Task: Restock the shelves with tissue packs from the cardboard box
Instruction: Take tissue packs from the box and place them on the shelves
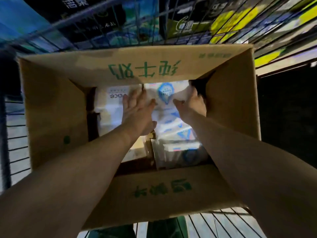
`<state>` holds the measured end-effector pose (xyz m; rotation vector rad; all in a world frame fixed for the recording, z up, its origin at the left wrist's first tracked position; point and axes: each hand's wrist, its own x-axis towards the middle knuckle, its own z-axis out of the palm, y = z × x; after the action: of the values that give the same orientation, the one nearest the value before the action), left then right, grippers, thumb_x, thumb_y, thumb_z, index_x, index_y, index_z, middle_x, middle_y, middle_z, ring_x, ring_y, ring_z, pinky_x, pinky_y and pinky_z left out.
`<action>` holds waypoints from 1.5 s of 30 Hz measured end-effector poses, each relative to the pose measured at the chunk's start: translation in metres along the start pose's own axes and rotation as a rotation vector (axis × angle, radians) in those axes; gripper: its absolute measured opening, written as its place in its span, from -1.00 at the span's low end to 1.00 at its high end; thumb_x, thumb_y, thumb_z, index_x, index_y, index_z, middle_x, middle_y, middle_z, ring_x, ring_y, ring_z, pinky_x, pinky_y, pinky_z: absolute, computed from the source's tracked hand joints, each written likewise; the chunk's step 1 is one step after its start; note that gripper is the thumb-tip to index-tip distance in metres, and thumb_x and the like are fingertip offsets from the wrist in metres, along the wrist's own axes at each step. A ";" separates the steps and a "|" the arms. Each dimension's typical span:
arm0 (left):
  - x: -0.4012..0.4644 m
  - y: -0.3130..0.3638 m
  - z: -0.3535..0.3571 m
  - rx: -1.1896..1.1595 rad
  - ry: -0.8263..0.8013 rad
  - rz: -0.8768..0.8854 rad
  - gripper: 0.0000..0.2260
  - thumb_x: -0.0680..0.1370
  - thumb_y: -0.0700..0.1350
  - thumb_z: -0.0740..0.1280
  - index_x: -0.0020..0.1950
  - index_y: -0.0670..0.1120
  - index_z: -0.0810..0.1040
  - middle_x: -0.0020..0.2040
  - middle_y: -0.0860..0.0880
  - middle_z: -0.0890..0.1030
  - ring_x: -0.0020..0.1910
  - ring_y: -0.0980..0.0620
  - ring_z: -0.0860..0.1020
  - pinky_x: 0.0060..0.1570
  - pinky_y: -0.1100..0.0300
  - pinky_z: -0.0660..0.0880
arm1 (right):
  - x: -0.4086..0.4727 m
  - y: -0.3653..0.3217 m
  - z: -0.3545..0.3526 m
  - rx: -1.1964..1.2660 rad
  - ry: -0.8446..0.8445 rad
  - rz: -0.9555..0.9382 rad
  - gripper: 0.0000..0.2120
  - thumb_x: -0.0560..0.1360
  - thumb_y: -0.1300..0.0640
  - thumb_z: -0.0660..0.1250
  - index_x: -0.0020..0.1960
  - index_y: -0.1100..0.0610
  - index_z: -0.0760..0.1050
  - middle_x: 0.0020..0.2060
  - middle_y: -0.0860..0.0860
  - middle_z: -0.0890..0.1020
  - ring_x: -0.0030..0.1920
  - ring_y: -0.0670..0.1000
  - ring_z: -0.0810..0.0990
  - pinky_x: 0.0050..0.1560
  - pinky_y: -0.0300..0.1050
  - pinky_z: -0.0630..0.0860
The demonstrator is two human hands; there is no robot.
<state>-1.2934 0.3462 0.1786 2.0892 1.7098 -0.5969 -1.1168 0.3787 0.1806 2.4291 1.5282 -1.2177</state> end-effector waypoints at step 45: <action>-0.513 -0.418 -0.141 -1.580 0.657 -0.576 -0.60 0.44 -0.08 0.49 0.24 -0.11 0.52 0.17 -0.09 0.61 0.06 -0.07 0.57 -0.01 0.06 0.54 | -0.470 -0.434 0.096 0.092 -0.400 -0.810 -0.65 0.53 -0.04 0.35 0.25 0.08 0.46 0.13 -0.02 0.61 -0.06 0.00 0.60 -0.14 -0.11 0.57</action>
<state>-1.7790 0.0801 0.5671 0.6064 1.9262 1.1413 -1.6108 0.2104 0.5636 1.4376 2.4068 -1.7516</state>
